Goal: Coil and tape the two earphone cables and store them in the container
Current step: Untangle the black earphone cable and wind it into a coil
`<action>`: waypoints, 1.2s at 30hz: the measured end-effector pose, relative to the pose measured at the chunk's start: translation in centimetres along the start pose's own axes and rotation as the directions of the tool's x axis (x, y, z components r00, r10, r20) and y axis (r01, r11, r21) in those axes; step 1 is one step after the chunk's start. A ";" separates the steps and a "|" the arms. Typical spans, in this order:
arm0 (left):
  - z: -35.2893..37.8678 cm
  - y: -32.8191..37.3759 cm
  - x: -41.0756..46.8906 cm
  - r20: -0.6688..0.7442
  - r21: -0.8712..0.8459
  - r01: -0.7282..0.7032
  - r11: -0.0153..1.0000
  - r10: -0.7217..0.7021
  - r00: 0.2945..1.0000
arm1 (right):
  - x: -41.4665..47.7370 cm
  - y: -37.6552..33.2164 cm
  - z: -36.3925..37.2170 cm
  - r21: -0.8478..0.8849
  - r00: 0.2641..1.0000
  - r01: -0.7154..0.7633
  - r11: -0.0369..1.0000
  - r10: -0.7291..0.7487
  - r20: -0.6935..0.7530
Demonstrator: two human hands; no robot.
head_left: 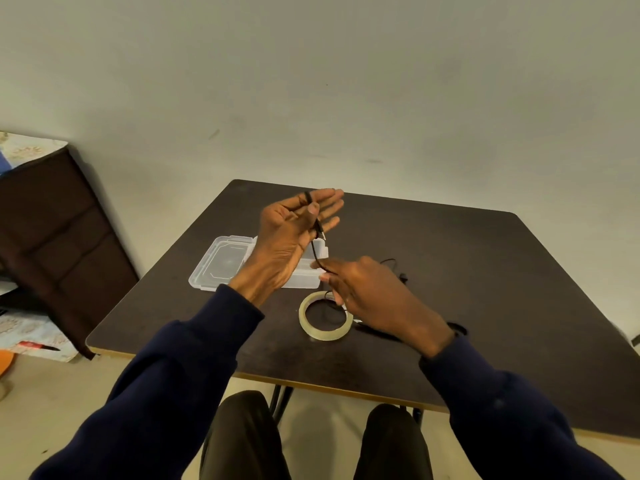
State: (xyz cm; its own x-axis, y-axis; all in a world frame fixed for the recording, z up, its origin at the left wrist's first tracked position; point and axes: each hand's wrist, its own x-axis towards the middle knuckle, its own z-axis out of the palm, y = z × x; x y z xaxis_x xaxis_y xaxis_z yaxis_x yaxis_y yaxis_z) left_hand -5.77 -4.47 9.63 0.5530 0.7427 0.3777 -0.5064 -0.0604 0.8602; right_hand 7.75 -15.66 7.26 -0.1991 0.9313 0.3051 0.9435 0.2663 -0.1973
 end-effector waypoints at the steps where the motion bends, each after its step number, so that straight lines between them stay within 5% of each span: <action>1: 0.0 -0.2 0.0 -0.011 0.126 -0.021 0.992 0.023 1.000 | 0.1 -0.1 -0.6 -0.058 1.000 0.020 0.998 -0.022 -0.021; 6: 0.8 -0.5 -0.8 0.063 0.589 -0.085 0.803 0.059 0.996 | 1.0 0.1 -4.6 -0.282 0.951 0.110 0.953 -0.183 -0.248; 8: 1.1 -0.5 -1.2 0.071 0.636 -0.033 0.771 -0.015 0.997 | 1.5 0.6 -5.8 -0.260 0.944 0.109 0.959 -0.182 -0.275; 12: 1.3 -0.1 -1.4 0.031 0.372 0.253 0.893 -0.284 0.958 | 2.6 2.3 -7.3 -0.033 0.932 0.092 0.995 -0.098 -0.348; 15: 1.5 0.4 -2.3 0.129 0.091 0.341 0.936 -0.351 0.928 | 3.4 3.2 -6.6 0.242 0.928 0.033 0.970 0.060 -0.368; 19: 1.6 1.2 -2.7 0.246 -0.177 0.333 0.926 -0.286 0.926 | 3.6 3.8 -4.1 0.427 0.913 -0.032 0.904 0.200 -0.355; 25: 0.6 1.2 -0.2 0.088 -0.344 0.141 0.928 -0.117 0.989 | 1.7 1.9 -0.3 0.503 0.981 -0.044 0.863 0.133 -0.142; 30: -0.3 -0.5 0.7 -0.094 0.139 0.009 0.990 0.004 0.996 | 1.0 0.6 -0.2 0.252 0.999 0.037 0.967 -0.035 -0.015; 33: -0.1 -1.2 -0.2 -0.014 0.512 -0.038 0.858 0.053 0.999 | 1.6 0.7 -2.3 0.074 0.980 0.122 0.990 -0.109 -0.164; 36: 0.3 -1.7 -1.5 0.033 0.633 -0.046 0.773 0.032 0.999 | 2.3 1.4 -4.3 -0.065 0.952 0.143 0.988 -0.156 -0.262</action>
State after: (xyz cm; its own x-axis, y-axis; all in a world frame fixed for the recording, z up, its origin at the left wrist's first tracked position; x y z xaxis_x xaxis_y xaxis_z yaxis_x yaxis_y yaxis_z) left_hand -5.55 -5.69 7.67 0.5579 0.7181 0.4161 0.0024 -0.5028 0.8644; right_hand 9.71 -14.20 11.75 -0.2668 0.7803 0.5657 0.9204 0.3803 -0.0905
